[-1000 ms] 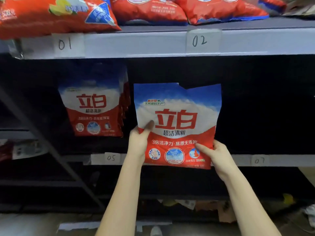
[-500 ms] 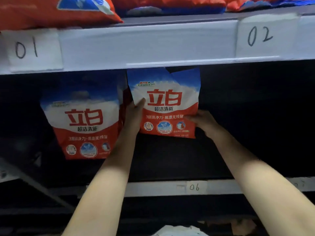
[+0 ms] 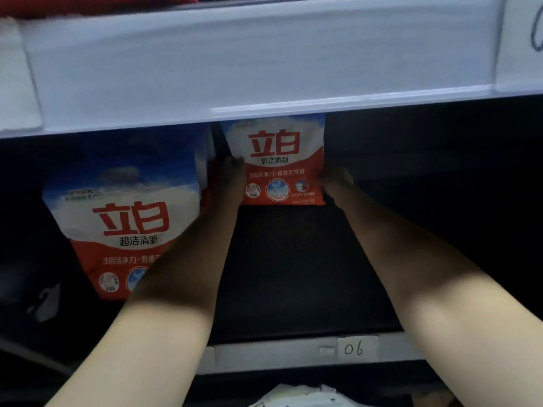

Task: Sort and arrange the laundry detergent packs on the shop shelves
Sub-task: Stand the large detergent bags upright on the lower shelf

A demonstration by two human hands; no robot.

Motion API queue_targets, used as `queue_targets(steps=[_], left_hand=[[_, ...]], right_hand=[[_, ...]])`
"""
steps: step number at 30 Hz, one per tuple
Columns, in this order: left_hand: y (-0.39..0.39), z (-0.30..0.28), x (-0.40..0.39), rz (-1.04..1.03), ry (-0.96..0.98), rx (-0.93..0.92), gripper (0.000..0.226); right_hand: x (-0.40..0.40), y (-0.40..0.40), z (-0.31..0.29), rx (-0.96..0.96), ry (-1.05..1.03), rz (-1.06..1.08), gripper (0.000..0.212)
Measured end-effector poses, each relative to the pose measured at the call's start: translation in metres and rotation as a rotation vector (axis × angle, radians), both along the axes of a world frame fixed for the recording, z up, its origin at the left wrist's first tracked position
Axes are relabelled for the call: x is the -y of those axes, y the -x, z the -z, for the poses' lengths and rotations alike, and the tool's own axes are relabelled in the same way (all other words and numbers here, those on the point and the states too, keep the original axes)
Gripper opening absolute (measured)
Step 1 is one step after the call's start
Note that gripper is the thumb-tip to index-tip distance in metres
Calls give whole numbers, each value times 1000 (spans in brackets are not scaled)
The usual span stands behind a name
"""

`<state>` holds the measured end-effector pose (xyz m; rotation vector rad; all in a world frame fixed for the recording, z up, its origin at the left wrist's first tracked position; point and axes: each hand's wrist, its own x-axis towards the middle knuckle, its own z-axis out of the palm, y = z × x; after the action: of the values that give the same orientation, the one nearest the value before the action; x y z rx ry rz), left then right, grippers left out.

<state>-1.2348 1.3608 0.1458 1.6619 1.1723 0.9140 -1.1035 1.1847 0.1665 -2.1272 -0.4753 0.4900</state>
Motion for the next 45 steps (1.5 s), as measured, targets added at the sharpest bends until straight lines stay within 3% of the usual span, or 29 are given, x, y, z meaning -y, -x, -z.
queue_targets(steps=[2,4,6,8,10,16,22,26,32,38,45], left_hand=[[-47,120,-113,-92,37,14,56],[-58,149,-123,-134,65,1,68],[-22,72,-17,21,144,-116,52],[16,16,71,80,78,-163,41],[24,19,94,59,-13,-290,34],[43,40,153,371,-409,-714,36],[65,27,229,596,-710,-924,37],[81,-11,279,657,-774,-991,37],[114,-90,329,577,-1047,-870,33],[140,-185,353,465,-1334,-581,30],[150,-260,340,435,-1210,-377,22]], right_hand=[[7,1,12,23,119,30,31],[15,2,21,99,221,-7,30],[25,4,28,202,278,-68,28],[38,8,35,314,297,-132,29],[56,18,40,398,260,-197,28],[111,45,49,604,311,-401,35],[180,76,33,693,347,-541,38],[222,97,8,727,348,-611,38],[272,123,-64,923,201,-635,35],[306,141,-162,1142,-36,-567,32],[302,132,-237,1231,-232,-506,21]])
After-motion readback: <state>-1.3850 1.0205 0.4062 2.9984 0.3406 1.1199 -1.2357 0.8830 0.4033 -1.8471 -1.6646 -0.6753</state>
